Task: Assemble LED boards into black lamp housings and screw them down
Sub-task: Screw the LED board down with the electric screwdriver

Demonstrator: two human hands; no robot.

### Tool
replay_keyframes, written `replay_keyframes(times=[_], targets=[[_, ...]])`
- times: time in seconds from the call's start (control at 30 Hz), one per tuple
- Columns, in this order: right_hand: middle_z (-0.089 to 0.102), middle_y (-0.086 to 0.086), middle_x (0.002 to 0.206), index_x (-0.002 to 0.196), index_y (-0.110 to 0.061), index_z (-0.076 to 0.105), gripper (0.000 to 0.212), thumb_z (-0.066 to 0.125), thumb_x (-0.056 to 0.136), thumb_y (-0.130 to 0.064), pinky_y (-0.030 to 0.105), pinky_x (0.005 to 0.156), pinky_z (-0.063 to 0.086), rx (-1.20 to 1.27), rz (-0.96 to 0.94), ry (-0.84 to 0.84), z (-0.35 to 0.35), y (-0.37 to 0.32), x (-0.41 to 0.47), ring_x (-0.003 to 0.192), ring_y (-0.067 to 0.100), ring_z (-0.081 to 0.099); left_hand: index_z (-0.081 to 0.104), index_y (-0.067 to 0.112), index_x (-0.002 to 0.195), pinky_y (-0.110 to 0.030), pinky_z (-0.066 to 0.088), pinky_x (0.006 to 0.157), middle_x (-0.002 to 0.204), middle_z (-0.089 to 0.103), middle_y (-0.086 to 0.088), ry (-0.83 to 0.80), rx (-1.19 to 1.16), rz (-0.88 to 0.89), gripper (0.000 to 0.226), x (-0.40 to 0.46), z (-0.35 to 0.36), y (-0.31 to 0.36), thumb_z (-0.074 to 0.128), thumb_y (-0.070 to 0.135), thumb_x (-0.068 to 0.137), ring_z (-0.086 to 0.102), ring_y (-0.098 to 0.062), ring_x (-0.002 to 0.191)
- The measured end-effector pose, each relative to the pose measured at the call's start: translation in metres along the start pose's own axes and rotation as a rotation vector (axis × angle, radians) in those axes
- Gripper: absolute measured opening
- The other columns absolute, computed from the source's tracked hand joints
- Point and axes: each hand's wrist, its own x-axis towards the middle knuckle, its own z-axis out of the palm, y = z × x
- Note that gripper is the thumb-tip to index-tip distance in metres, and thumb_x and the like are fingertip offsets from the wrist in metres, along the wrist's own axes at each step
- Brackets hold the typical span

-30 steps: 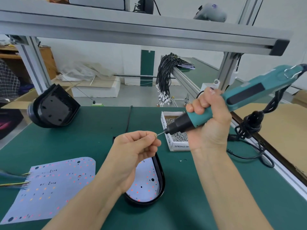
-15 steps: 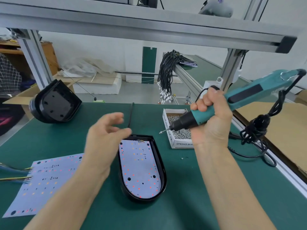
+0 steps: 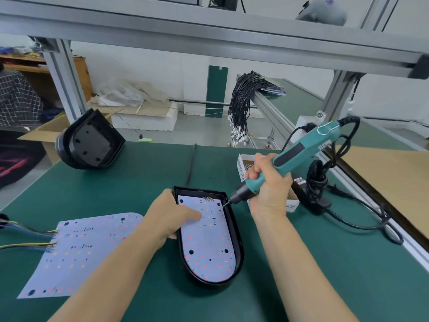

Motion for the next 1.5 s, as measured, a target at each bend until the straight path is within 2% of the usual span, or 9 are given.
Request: replay_keyframes(times=[0.13, 0.27, 0.4, 0.6, 0.8, 0.93, 1.07, 1.3, 1.5], targets=[[0.049, -0.004, 0.055, 0.051, -0.024, 0.055, 0.033, 0.061, 0.073, 0.000, 0.024, 0.048, 0.040, -0.051, -0.016, -0.005, -0.004, 0.008, 0.003, 0.044, 0.012, 0.038, 0.056, 0.000, 0.107, -0.026, 0.041, 0.054, 0.087, 0.064, -0.015, -0.041, 0.017, -0.011, 0.036, 0.006, 0.000, -0.001, 0.070, 0.002, 0.074, 0.055, -0.024, 0.068], [0.048, -0.005, 0.055, 0.053, -0.024, 0.055, 0.042, 0.058, 0.080, 0.007, 0.025, 0.049, 0.041, -0.070, -0.016, -0.002, -0.008, 0.013, 0.006, 0.044, 0.012, 0.038, 0.054, -0.003, 0.100, -0.032, 0.040, 0.060, 0.081, 0.055, -0.012, -0.053, -0.004, -0.001, 0.029, 0.010, 0.002, -0.005, 0.067, -0.002, 0.074, 0.050, -0.023, 0.067], [0.042, -0.006, 0.049, 0.058, -0.022, 0.052, 0.034, 0.062, 0.079, 0.003, 0.024, 0.049, 0.042, -0.061, -0.007, 0.020, -0.008, 0.016, 0.007, 0.043, 0.011, 0.039, 0.057, 0.001, 0.093, -0.034, 0.040, 0.062, 0.080, 0.054, -0.010, -0.062, -0.023, 0.014, 0.021, 0.010, 0.002, -0.006, 0.066, -0.003, 0.075, 0.048, -0.022, 0.068], [0.045, -0.005, 0.052, 0.053, -0.025, 0.055, 0.031, 0.064, 0.073, -0.002, 0.024, 0.049, 0.042, -0.068, -0.008, 0.015, -0.007, 0.018, 0.008, 0.042, 0.011, 0.039, 0.053, -0.004, 0.102, -0.031, 0.040, 0.062, 0.080, 0.055, -0.010, -0.054, -0.033, 0.023, 0.030, 0.012, 0.003, -0.008, 0.067, -0.002, 0.075, 0.050, -0.022, 0.067], [0.044, -0.007, 0.051, 0.056, -0.026, 0.056, 0.030, 0.063, 0.073, -0.003, 0.023, 0.049, 0.042, -0.098, -0.015, -0.022, -0.008, 0.019, 0.007, 0.042, 0.011, 0.037, 0.054, -0.003, 0.100, -0.032, 0.037, 0.063, 0.078, 0.057, -0.011, -0.055, -0.045, 0.044, 0.028, 0.013, 0.004, -0.008, 0.067, -0.002, 0.074, 0.050, -0.022, 0.066], [0.046, -0.004, 0.051, 0.066, -0.019, 0.053, 0.020, 0.066, 0.072, -0.006, 0.025, 0.053, 0.044, -0.094, 0.038, -0.119, -0.009, 0.016, 0.007, 0.043, 0.012, 0.041, 0.054, -0.001, 0.103, -0.031, 0.038, 0.062, 0.080, 0.059, -0.012, -0.056, -0.037, 0.039, 0.031, 0.014, 0.004, -0.008, 0.067, -0.001, 0.075, 0.051, -0.023, 0.066], [0.050, 0.001, 0.068, 0.075, -0.014, 0.049, 0.027, 0.071, 0.073, -0.030, 0.028, 0.065, 0.047, -0.073, 0.149, -0.336, -0.016, 0.007, 0.012, 0.056, 0.016, 0.047, 0.054, -0.001, 0.102, -0.029, 0.038, 0.061, 0.079, 0.057, -0.011, -0.056, -0.030, 0.037, 0.030, 0.013, 0.003, -0.009, 0.067, 0.000, 0.075, 0.050, -0.023, 0.066], [0.049, 0.001, 0.067, 0.080, -0.015, 0.051, 0.014, 0.060, 0.077, -0.004, 0.029, 0.069, 0.047, -0.173, 0.103, -0.409, -0.020, 0.004, 0.011, 0.057, 0.016, 0.049, 0.053, -0.004, 0.102, -0.031, 0.038, 0.062, 0.080, 0.056, -0.011, -0.056, -0.035, 0.017, 0.031, 0.012, 0.003, -0.007, 0.068, 0.000, 0.075, 0.050, -0.023, 0.067], [0.051, -0.001, 0.065, 0.072, -0.021, 0.056, 0.013, 0.068, 0.072, -0.027, 0.028, 0.068, 0.044, -0.173, 0.156, -0.488, -0.016, -0.001, 0.014, 0.060, 0.018, 0.047, 0.055, 0.000, 0.106, -0.029, 0.040, 0.058, 0.089, 0.064, -0.017, -0.040, -0.013, 0.011, 0.035, 0.009, 0.003, -0.006, 0.070, 0.003, 0.075, 0.054, -0.023, 0.068]])
